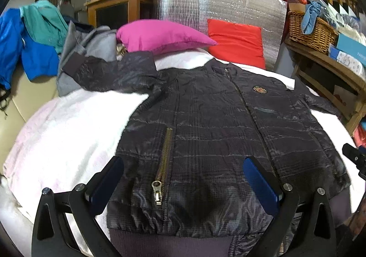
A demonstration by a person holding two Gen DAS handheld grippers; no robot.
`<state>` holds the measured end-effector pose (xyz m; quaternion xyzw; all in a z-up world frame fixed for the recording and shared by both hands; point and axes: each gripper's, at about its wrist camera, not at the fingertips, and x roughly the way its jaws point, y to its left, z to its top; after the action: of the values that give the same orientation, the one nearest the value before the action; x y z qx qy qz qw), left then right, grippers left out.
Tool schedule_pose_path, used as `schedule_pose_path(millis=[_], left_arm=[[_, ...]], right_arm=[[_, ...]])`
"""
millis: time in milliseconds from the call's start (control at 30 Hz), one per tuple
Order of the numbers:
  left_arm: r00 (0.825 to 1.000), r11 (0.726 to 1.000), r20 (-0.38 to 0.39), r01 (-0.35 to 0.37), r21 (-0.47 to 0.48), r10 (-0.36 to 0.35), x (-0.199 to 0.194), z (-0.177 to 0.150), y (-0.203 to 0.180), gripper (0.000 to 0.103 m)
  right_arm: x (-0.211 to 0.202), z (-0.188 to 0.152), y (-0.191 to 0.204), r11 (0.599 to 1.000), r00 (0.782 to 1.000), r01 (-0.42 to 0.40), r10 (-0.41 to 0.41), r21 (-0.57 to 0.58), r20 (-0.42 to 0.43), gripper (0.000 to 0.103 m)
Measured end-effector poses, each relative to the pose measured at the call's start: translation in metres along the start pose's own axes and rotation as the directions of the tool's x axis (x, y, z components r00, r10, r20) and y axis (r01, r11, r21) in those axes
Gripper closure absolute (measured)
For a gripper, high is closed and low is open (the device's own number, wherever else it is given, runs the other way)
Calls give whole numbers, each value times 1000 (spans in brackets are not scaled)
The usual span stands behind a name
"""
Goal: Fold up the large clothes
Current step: 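Grasp the black jacket sleeve cuff with the right gripper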
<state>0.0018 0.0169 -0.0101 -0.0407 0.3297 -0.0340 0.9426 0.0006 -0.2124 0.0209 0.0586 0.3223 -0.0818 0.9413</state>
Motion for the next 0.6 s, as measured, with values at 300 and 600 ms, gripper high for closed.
schedule_pose_path(millis=[300,600], left_arm=[[993,992,-27,112,-60,-114,32,30,-17,0],[988,990,-78,128,-65,-133,92,47,-47,0]], right_arm=[[44,49,-135,910,974,-172,214,377,-74,0],[157,78,-314,586,970,-119,240,802,-31,14]])
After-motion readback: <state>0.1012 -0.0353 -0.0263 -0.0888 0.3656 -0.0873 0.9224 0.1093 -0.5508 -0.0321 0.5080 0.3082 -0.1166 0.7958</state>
